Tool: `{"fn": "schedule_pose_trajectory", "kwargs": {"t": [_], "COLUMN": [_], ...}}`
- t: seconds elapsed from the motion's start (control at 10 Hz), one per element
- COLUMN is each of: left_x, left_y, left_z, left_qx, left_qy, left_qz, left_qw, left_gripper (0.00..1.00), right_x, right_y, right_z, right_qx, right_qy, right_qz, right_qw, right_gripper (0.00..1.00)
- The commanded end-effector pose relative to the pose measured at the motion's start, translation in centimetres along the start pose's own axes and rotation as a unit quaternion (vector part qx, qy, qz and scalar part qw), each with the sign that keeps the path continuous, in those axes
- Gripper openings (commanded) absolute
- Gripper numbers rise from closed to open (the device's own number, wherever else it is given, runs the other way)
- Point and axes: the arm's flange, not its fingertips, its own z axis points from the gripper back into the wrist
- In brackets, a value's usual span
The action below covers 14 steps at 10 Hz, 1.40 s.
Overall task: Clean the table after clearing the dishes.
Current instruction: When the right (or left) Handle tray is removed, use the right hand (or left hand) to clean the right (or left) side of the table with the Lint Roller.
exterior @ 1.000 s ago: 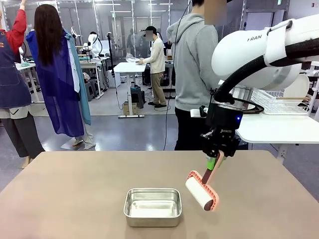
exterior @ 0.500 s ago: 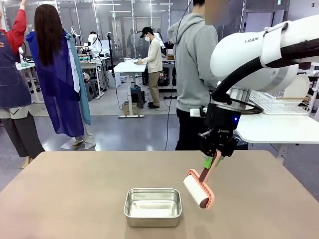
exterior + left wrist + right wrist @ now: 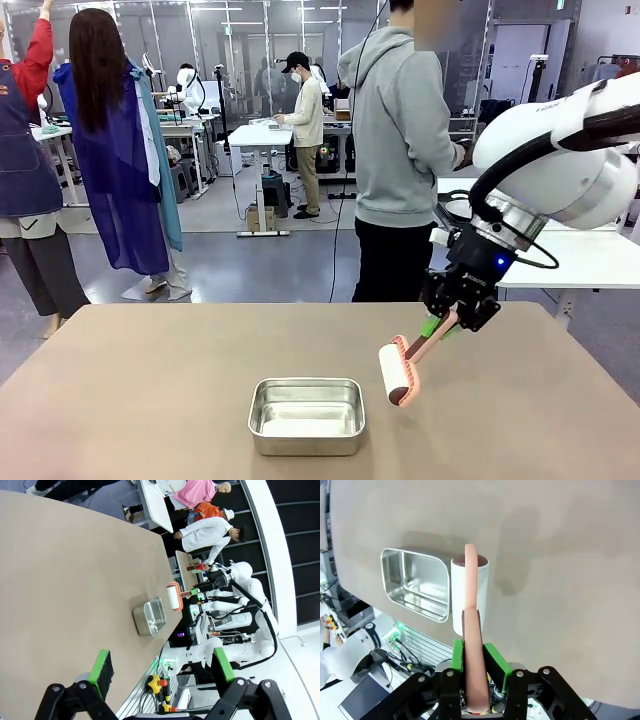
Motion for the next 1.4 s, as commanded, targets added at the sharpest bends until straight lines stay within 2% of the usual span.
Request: {"fn": "schedule_pose_trajectory", "kwargs": {"t": [0.0, 0.3, 0.5, 0.6, 0.8, 1.0, 1.3], "left_x": [-0.2, -0.2, -0.2, -0.2, -0.2, -0.2, -0.2], "left_y": [-0.5, -0.5, -0.5, -0.5, -0.5, -0.5, -0.5], "left_z": [-0.1, -0.1, -0.1, -0.1, -0.1, -0.1, -0.1], "left_qx": [0.008, 0.008, 0.008, 0.008, 0.008, 0.008, 0.008], "left_qy": [-0.005, -0.005, -0.005, -0.005, -0.005, -0.005, -0.005], "left_qz": [0.009, 0.009, 0.009, 0.009, 0.009, 0.009, 0.009], "left_qw": [1.000, 1.000, 1.000, 1.000, 1.000, 1.000, 1.000], "left_gripper": [1.00, 1.00, 1.00, 1.00, 1.00, 1.00, 1.00], "right_x": [3.0, 5.6, 6.8, 6.9, 6.4, 4.8, 2.7], "right_y": [0.3, -1.2, -1.9, -2.0, -4.0, -6.8, -8.5], "right_z": [-1.6, -3.6, -4.9, -5.8, -6.0, -4.5, -1.6], "right_qx": [0.016, 0.009, 0.008, -0.012, -0.049, -0.089, -0.188], "right_qy": [0.011, -0.016, -0.006, 0.001, -0.001, 0.009, 0.008], "right_qz": [0.024, 0.022, 0.024, 0.035, 0.008, -0.016, -0.048], "right_qw": [1.000, 1.000, 1.000, 0.999, 0.999, 0.996, 0.981], "right_gripper": [0.23, 0.23, 0.23, 0.23, 0.23, 0.23, 0.23]}}
